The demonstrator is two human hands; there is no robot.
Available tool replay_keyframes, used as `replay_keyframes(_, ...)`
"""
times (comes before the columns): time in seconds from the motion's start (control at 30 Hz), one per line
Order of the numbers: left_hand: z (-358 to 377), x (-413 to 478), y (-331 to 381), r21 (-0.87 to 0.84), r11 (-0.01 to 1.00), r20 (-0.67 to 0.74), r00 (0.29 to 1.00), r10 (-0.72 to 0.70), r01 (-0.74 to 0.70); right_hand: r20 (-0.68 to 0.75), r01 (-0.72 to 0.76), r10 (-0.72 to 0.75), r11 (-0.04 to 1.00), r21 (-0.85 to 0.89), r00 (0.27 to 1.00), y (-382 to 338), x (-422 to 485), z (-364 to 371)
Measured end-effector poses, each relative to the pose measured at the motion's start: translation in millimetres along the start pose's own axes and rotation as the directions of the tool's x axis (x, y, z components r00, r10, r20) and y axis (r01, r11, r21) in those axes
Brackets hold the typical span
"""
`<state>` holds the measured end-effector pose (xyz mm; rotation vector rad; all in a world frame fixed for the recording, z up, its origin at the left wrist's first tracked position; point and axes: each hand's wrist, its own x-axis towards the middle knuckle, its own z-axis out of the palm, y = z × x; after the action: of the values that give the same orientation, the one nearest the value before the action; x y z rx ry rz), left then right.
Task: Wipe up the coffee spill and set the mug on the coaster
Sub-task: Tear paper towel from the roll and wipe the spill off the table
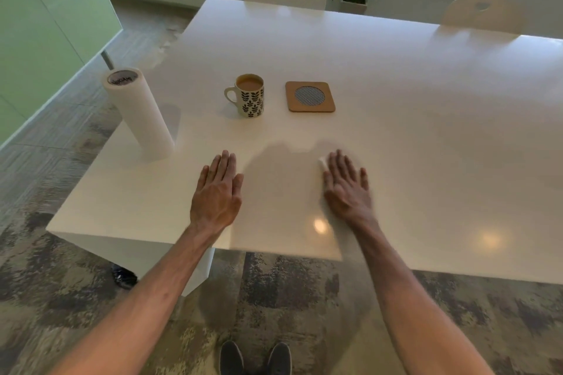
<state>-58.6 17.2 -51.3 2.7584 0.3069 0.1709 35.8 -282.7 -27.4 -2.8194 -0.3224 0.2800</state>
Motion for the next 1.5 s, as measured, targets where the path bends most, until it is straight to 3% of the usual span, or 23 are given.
replay_keyframes(0.17, 4.7, 15.7, 1.1, 0.012, 1.0, -0.006, 1.0, -0.028, 0.029, -0.035, -0.124, 0.127, 0.99, 0.061, 0.991, -4.6, 47.0, -11.7)
replay_keyframes(0.37, 8.1, 23.6, 1.4, 0.004, 0.999, -0.02, 0.999, -0.036, 0.036, -0.003, -0.074, 0.074, 0.996, 0.047, 0.997, -42.8, 92.1, -11.0)
replay_keyframes(0.5, 8.3, 23.5, 1.9, 0.021, 0.999, -0.016, 0.999, -0.039, 0.039, 0.034, 0.037, -0.039, 0.998, 0.041, 0.999, -75.7, 104.9, -2.6)
replay_keyframes(0.63, 2.7, 24.6, 4.0, -0.079, 0.994, -0.031, 0.997, -0.074, 0.071, 0.087, 0.198, -0.2, 0.98, 0.037, 0.976, -123.6, 109.3, 7.6)
replay_keyframes(0.8, -6.3, 23.6, 8.2, -0.302, 0.945, -0.092, 0.983, -0.157, 0.122, 0.163, 0.408, -0.403, 0.913, 0.002, 0.9, -170.7, 98.3, 26.1)
replay_keyframes(0.97, -3.6, 23.2, 6.4, -0.265, 0.956, -0.073, 0.986, -0.15, 0.126, 0.167, 0.555, -0.548, 0.832, 0.008, 0.819, -154.5, 71.6, 34.2)
replay_keyframes(1.1, 1.4, 25.9, 3.7, -0.14, 0.984, -0.061, 0.99, -0.123, 0.114, 0.124, 0.486, -0.482, 0.874, -0.004, 0.867, -114.3, 51.0, 32.8)
replay_keyframes(1.23, 5.7, 26.4, 2.1, -0.01, 0.997, -0.073, 0.994, -0.082, 0.082, 0.041, 0.241, -0.24, 0.97, -0.029, 0.97, -54.9, 60.5, 11.7)
replay_keyframes(1.37, 7.4, 26.8, 2.0, 0.021, 0.996, -0.08, 0.993, -0.089, 0.091, 0.0, 0.034, -0.034, 0.999, 0.0, 0.999, -30.1, 79.4, -4.4)
replay_keyframes(1.5, 10.3, 26.9, 0.6, 0.033, 0.995, -0.076, 0.993, -0.093, 0.096, 0.001, 0.034, -0.034, 0.999, 0.029, 0.999, -59.1, 95.6, -2.6)
